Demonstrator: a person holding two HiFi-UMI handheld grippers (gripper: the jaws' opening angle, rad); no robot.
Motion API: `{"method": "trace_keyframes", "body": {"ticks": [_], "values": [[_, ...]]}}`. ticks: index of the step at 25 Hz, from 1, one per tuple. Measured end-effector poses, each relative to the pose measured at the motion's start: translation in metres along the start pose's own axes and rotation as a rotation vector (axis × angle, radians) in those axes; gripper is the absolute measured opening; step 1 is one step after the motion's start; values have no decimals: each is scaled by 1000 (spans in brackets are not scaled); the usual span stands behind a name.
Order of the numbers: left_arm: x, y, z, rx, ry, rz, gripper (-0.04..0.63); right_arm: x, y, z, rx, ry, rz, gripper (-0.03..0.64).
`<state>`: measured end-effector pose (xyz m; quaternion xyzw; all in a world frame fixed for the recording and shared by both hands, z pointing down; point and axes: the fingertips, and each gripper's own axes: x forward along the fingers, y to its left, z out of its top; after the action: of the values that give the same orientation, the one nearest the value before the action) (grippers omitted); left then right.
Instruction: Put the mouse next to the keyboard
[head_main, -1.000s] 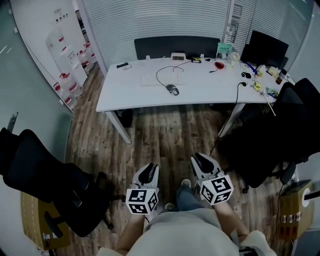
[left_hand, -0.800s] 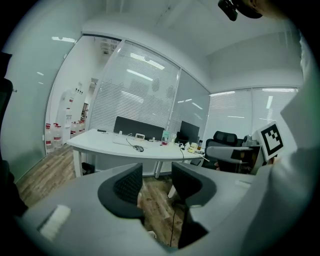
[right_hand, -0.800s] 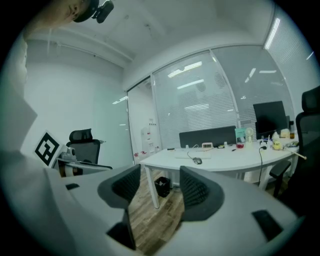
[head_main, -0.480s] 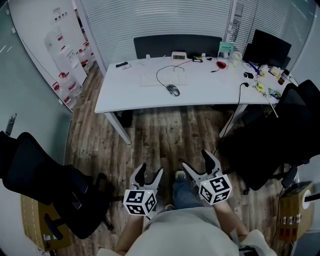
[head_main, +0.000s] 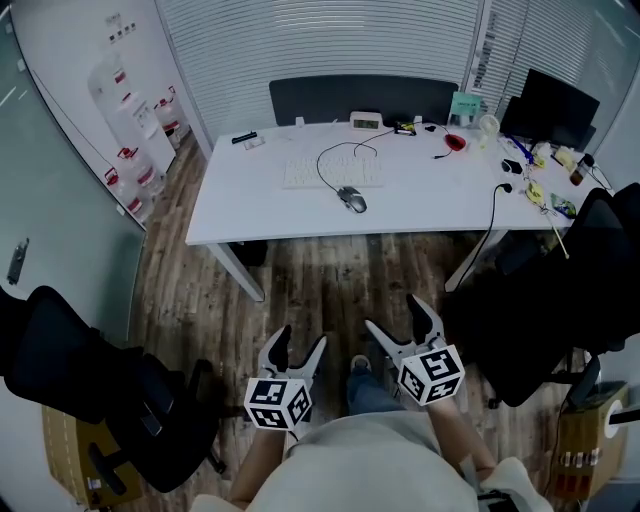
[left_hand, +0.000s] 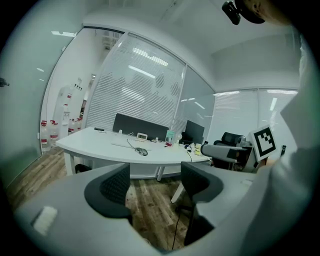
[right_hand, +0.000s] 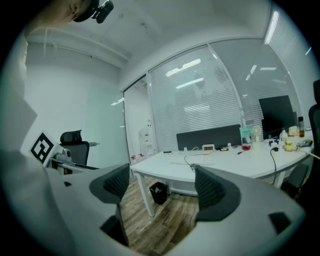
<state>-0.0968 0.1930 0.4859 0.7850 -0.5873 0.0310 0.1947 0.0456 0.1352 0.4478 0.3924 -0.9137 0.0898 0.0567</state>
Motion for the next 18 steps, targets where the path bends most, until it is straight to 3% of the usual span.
{"method": "trace_keyframes", "body": {"ticks": [18], "values": [[151,56,73,-27,-63,91,311,141,-119,42,-31,13,51,396]]}}
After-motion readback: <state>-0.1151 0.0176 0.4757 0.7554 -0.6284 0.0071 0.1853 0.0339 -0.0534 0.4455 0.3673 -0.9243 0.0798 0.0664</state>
